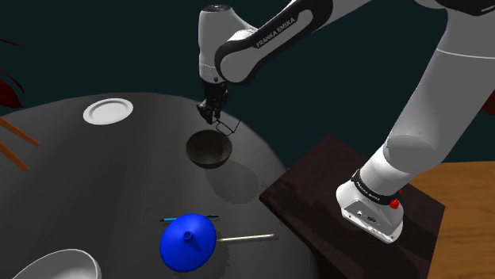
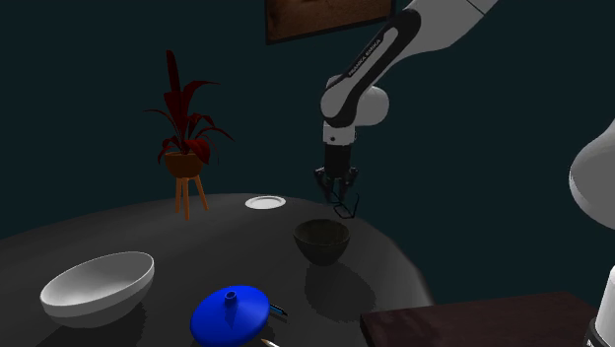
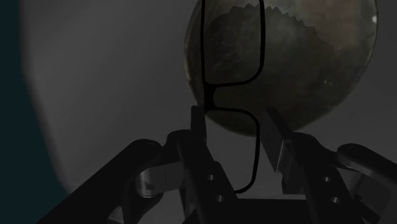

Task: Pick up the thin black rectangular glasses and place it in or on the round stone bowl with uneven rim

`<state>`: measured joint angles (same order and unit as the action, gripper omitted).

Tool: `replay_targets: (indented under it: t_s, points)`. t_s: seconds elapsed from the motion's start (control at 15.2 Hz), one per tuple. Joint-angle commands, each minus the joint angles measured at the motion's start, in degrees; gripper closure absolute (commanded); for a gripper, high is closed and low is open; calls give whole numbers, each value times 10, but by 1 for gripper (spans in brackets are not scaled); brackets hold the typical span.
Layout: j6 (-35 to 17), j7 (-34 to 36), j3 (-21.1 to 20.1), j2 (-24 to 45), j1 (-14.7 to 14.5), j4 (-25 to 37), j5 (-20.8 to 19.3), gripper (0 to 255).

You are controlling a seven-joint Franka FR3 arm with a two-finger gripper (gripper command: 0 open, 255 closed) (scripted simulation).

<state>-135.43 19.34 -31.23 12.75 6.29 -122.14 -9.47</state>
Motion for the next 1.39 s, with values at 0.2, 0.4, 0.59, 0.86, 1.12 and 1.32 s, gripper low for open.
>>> replay_targets:
  t_s: [0.2, 0.4, 0.59, 0.86, 1.12, 1.32]
  points:
    - [-29, 14, 8, 25, -6, -8, -21, 255]
    - [-29, 14, 8, 25, -6, -8, -21, 255]
    - [-29, 14, 8, 25, -6, -8, -21, 255]
    - [-29, 14, 8, 25, -6, -8, -21, 0]
    - [-13, 5, 3, 9, -2, -5, -8, 0]
    - [32, -17, -9, -30, 8, 7, 24, 0]
